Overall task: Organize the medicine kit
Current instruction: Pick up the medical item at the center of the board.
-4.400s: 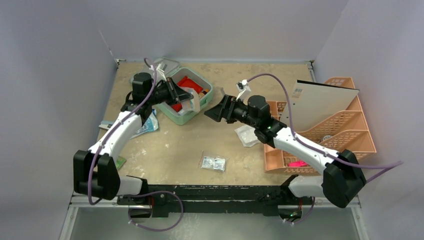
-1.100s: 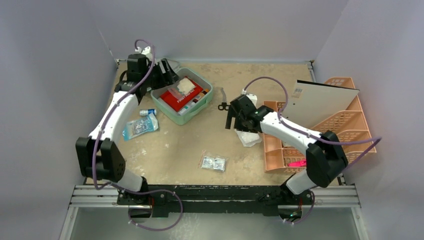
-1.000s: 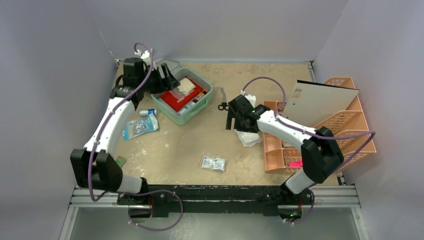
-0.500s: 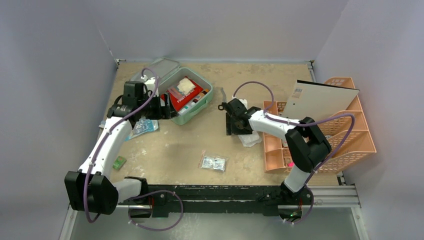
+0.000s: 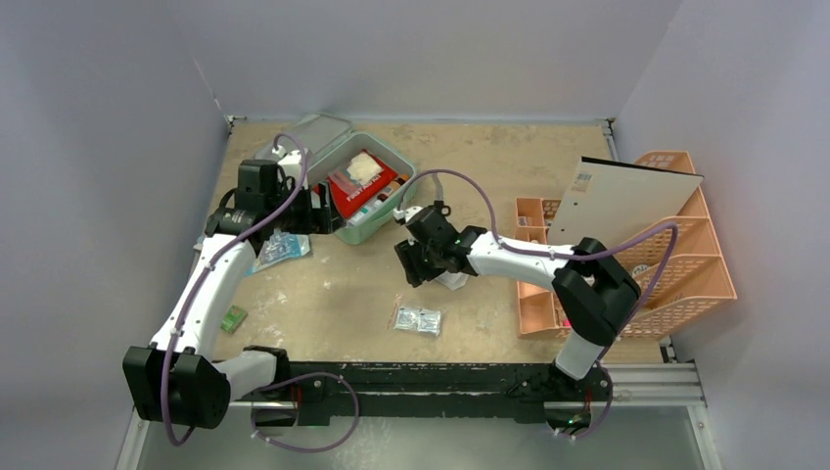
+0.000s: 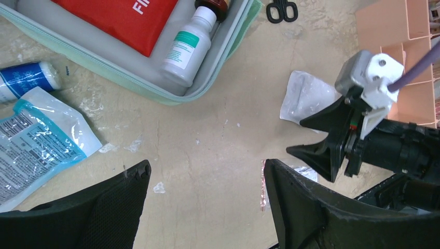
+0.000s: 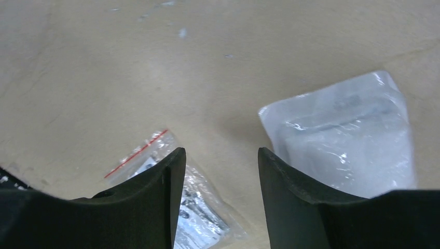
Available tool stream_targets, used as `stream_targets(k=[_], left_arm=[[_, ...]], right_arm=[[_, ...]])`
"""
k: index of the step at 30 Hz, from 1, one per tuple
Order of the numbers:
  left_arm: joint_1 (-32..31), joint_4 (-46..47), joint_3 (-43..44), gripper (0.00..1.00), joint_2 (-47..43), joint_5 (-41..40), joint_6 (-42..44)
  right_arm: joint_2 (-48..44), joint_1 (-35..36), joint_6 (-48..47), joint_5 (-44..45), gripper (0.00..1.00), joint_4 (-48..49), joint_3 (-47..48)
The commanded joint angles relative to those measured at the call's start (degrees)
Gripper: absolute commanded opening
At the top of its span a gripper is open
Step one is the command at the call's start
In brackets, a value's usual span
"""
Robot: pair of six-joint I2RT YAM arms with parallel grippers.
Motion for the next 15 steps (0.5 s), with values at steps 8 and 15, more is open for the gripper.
stream_targets(k=[8, 15], left_arm=[[0.04, 0.52, -0.13, 0.79, -1.0, -0.51, 1.54], [0.06, 0.43, -0.2, 0.79, -1.69, -1.74, 1.88]], right_arm=[[-6.36, -1.32, 12.48, 8.45, 0.52, -6.37, 1.08], [-12.69, -8.24, 28.85, 12.42, 0.48, -3.98, -8.14]])
